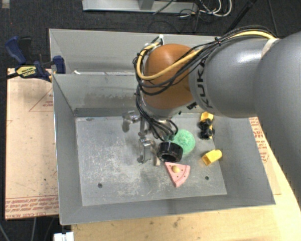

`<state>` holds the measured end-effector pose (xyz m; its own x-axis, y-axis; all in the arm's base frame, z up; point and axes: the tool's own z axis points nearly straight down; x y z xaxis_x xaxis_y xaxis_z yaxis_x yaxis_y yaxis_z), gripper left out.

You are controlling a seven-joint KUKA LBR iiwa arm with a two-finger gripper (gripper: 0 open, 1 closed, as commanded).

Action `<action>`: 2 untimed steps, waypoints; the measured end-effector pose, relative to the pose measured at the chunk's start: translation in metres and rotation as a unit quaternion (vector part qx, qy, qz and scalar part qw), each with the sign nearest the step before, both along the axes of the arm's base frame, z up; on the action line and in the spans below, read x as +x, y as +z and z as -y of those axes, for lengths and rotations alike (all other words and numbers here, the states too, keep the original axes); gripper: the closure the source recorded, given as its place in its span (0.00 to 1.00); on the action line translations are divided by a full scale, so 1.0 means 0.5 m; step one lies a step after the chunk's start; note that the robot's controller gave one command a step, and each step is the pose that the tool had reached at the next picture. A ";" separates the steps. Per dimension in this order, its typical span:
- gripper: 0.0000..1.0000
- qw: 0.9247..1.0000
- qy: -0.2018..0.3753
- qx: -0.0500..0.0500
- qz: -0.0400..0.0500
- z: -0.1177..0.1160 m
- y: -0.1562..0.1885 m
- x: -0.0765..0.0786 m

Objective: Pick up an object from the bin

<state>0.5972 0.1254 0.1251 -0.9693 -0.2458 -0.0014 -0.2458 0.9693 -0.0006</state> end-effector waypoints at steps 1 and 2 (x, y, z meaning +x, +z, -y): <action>0.00 0.995 0.096 0.001 0.000 0.106 -0.018 0.012; 0.00 0.999 0.045 0.001 0.000 0.186 -0.095 0.019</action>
Offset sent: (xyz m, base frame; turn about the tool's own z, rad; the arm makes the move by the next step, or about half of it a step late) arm 0.0081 -0.0984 -0.0551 -0.0857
